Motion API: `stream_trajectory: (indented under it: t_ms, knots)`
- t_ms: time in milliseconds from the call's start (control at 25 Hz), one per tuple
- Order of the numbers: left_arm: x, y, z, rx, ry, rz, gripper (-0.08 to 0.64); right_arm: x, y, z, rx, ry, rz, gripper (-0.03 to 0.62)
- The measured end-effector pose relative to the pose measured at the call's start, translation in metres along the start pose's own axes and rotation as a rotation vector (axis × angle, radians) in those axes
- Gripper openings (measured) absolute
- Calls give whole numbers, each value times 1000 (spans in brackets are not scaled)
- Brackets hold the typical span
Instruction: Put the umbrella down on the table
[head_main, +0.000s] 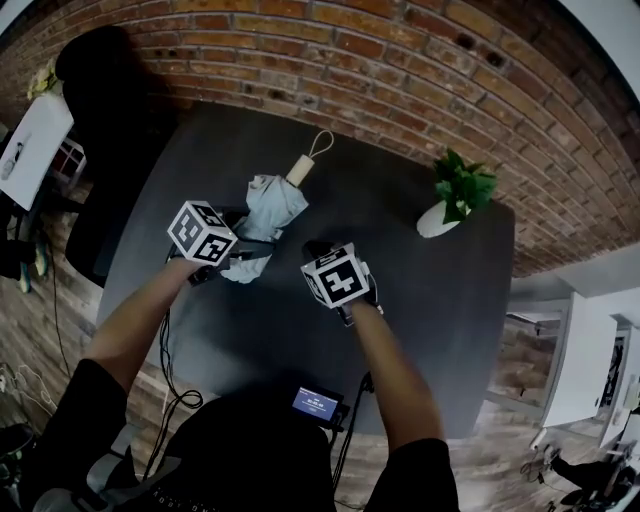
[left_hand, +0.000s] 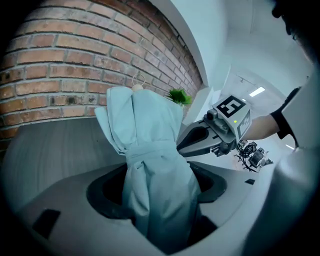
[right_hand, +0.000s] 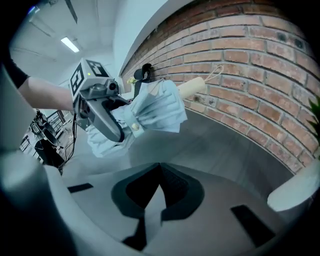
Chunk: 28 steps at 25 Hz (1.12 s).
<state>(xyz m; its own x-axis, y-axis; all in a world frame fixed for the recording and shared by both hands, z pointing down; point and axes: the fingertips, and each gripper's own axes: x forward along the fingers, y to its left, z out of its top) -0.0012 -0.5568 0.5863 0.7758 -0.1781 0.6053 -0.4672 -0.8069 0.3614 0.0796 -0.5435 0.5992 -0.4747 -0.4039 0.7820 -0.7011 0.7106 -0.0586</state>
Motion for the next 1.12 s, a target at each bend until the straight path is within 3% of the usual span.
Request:
stream_trajectory:
  t_ms: [560, 760, 1120]
  knots:
    - [73, 71, -14, 32, 236, 68, 334, 67, -68, -16, 93, 43, -1, 8]
    - [90, 81, -18, 88, 318, 67, 334, 84, -74, -17, 113, 33, 13, 8]
    - [104, 86, -17, 106, 385, 37, 336, 94, -64, -7, 77, 5, 44, 8]
